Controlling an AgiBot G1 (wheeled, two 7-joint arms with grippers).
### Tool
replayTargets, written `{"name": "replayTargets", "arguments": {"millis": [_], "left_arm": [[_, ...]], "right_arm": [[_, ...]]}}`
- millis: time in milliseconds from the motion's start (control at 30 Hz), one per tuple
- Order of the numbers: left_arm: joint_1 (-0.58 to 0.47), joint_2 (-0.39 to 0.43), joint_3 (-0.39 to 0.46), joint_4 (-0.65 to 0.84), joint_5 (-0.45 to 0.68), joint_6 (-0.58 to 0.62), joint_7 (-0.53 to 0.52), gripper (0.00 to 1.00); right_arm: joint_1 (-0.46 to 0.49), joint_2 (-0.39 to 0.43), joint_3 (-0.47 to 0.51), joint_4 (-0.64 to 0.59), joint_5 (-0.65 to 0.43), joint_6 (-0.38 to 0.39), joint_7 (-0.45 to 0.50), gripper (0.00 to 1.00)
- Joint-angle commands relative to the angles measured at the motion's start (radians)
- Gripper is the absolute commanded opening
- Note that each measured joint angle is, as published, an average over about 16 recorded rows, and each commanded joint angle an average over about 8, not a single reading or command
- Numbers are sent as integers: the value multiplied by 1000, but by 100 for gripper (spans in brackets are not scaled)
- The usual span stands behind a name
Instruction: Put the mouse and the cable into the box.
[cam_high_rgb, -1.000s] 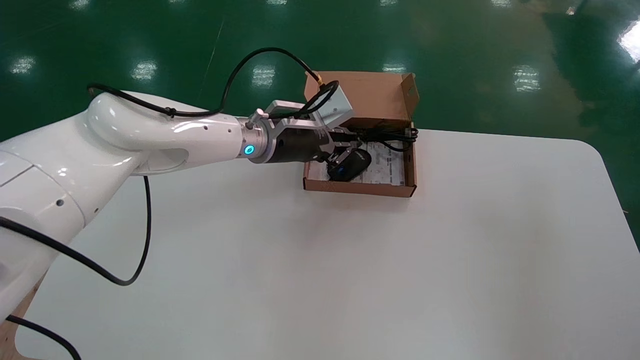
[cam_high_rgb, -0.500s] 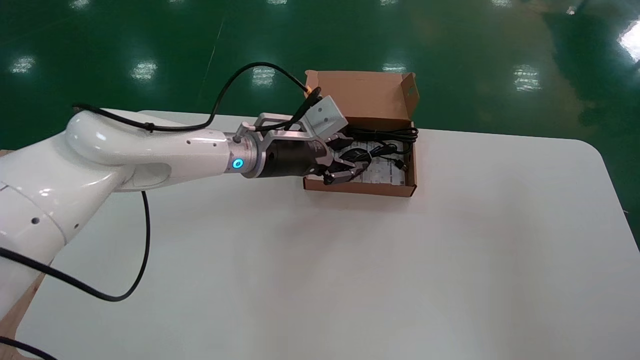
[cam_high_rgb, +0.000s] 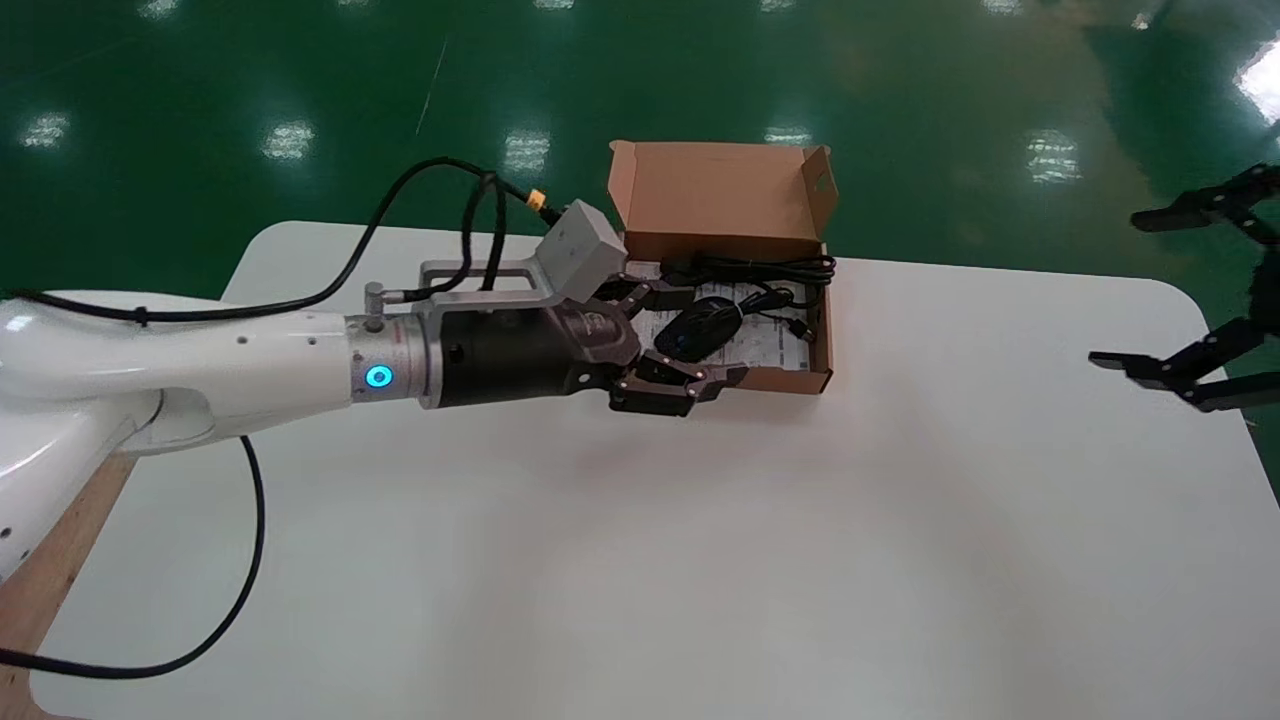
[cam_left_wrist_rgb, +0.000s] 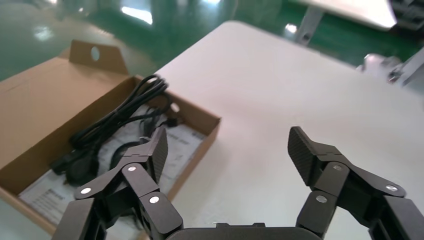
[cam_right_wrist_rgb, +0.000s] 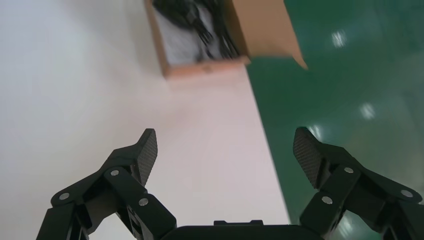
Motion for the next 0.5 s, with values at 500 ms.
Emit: {"name": "replayTargets", "arguments": {"millis": [500], "left_arm": [[175, -201, -282, -219, -62, 218, -35, 100]], "right_arm": [[-278, -59, 159, 113, 281, -26, 70, 100]]}}
